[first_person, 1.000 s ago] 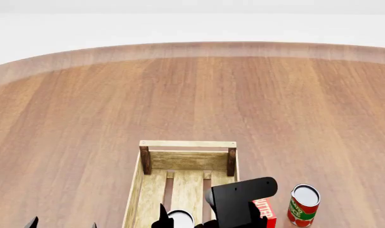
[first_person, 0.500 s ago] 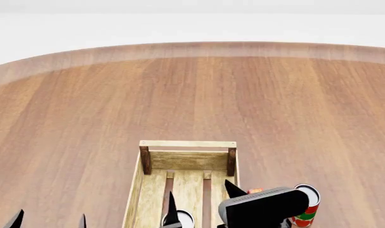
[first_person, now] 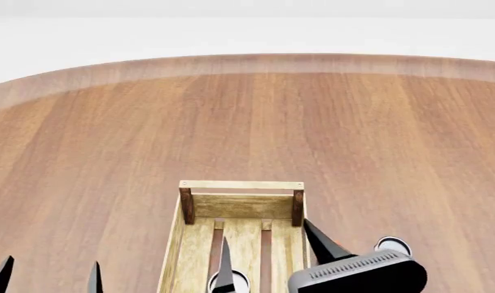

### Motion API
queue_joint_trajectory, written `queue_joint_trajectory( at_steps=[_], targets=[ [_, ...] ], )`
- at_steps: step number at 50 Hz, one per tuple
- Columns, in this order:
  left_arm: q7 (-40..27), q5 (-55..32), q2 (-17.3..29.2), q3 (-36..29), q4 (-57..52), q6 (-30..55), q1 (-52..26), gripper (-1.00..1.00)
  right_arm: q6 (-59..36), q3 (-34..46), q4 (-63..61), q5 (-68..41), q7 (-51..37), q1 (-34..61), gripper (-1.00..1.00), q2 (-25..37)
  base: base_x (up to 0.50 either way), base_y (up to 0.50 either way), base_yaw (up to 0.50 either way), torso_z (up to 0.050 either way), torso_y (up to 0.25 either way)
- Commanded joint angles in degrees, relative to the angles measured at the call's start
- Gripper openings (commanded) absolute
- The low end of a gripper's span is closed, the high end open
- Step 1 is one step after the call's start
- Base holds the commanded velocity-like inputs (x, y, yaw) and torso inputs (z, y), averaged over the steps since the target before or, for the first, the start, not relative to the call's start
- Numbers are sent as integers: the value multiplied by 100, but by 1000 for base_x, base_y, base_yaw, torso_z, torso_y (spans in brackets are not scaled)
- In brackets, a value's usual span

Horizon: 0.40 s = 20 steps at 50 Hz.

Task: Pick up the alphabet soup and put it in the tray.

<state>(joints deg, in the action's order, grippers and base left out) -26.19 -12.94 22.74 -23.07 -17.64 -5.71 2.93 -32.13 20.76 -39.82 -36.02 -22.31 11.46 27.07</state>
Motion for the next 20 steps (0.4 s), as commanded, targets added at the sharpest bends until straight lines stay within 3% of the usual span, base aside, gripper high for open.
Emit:
queue_joint_trajectory(
  at_steps=[1,20],
  targets=[
    [-91,-133,137,56,-647,243,84,100,-128,-49,-442,-50,-207,-24,100,116,0,0,0,0,0],
    [-269,-364,315,200,-1421,598,124,100,-218,-109,-859,-114,-435,-81,100,229,0,0,0,0,0]
  ],
)
